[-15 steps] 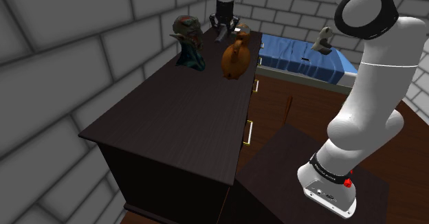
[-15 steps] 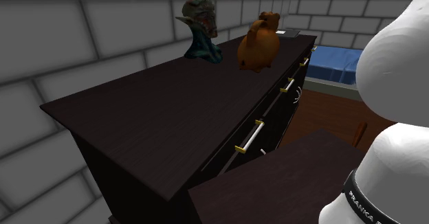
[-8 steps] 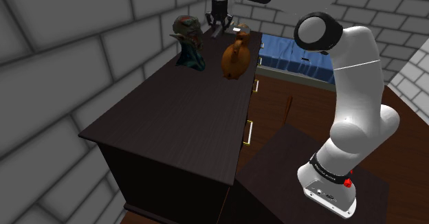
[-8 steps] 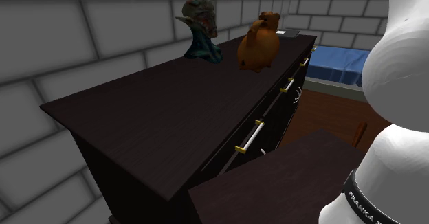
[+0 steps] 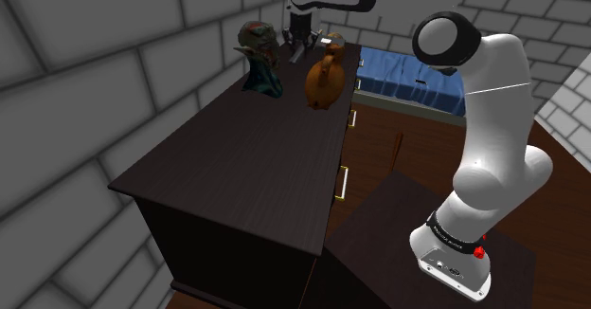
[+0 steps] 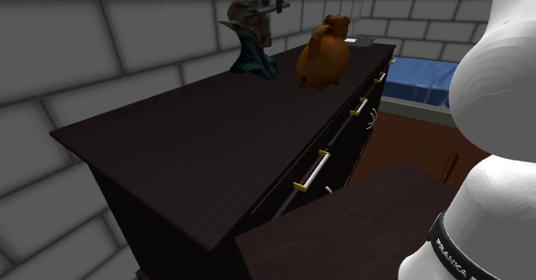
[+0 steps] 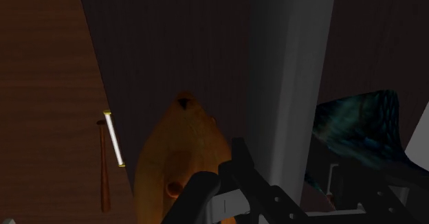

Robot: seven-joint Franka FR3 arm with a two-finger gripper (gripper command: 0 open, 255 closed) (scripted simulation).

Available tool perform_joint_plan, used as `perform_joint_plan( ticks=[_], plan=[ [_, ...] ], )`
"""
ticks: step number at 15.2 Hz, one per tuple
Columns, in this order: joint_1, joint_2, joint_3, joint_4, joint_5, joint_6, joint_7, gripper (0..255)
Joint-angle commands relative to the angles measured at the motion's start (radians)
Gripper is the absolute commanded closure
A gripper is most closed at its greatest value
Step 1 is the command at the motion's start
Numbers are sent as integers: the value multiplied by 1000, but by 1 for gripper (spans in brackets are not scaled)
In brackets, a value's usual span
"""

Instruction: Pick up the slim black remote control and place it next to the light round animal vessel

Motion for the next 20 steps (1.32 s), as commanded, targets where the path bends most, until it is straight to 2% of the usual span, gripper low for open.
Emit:
perform_joint_plan(
  ticks=[1,10,20],
  plan=[
    [-9,-9,1,-41,1,30,9,255],
    [-38,-23,1,-187,-3,155,44,255],
    [-53,-8,-7,-298,-21,273,81,255]
  ],
)
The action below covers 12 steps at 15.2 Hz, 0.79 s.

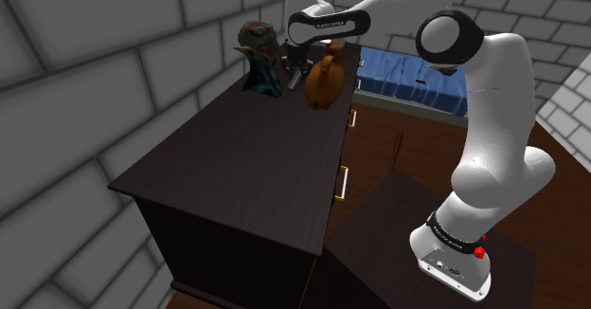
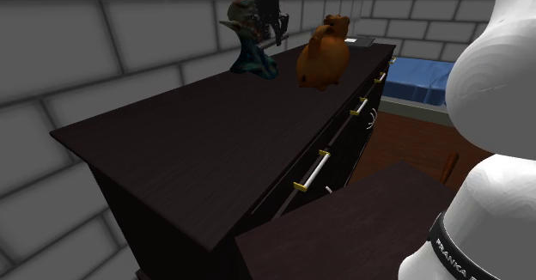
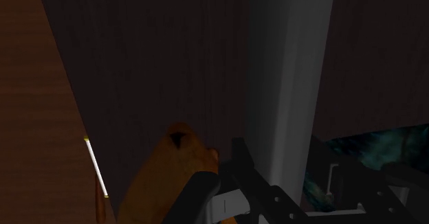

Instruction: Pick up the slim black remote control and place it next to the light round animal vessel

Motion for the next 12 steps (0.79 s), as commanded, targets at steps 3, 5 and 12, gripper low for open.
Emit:
perform_joint_plan(
  ticks=[3,5,12],
  plan=[
    [-1,13,-5,-32,-10,43,16,255],
    [-2,21,-8,-47,-15,64,23,255],
    [-2,52,-20,-91,-36,133,48,255]
  ],
)
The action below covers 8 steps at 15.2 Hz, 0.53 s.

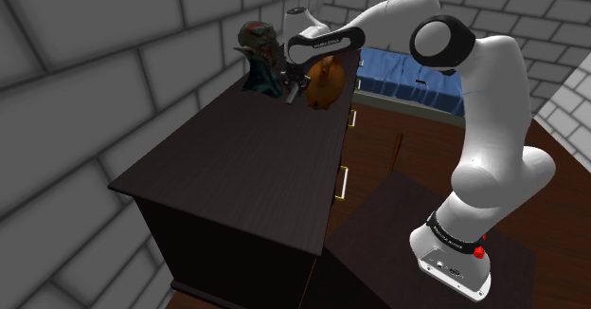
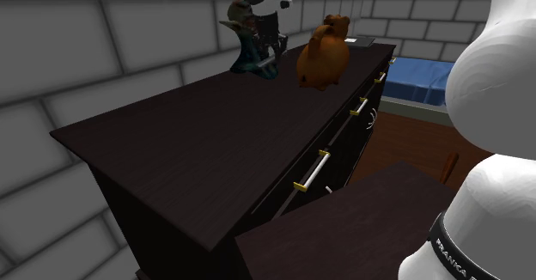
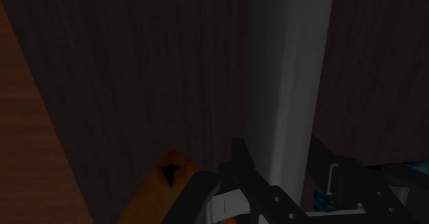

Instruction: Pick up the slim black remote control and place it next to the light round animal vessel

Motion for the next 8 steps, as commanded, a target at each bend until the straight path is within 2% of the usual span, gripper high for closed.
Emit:
perform_joint_plan(
  ticks=[1,8],
  plan=[
    [1,9,-3,-10,-6,18,7,255],
    [6,50,-19,-37,-30,82,33,255]
  ],
)
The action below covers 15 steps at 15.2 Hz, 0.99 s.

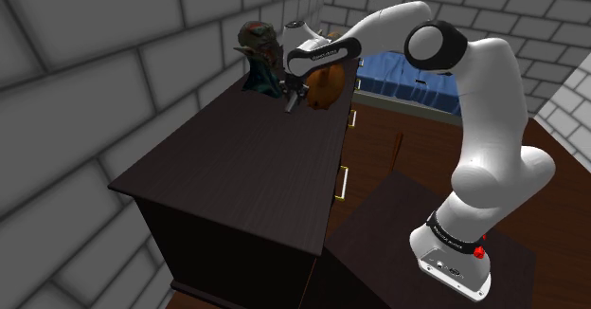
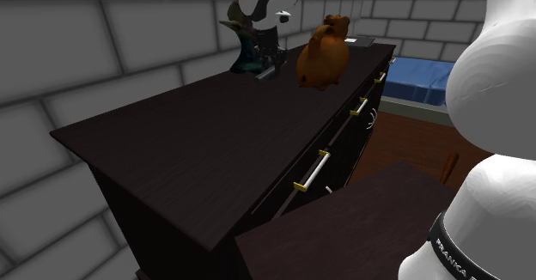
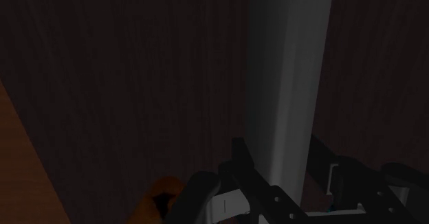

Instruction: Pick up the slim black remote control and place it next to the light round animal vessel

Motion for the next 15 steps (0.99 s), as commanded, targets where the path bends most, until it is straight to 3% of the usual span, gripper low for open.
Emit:
perform_joint_plan(
  ticks=[1,15],
  plan=[
    [1,10,-4,-9,-7,19,8,255],
    [20,115,-43,-20,-57,129,56,255]
  ],
)
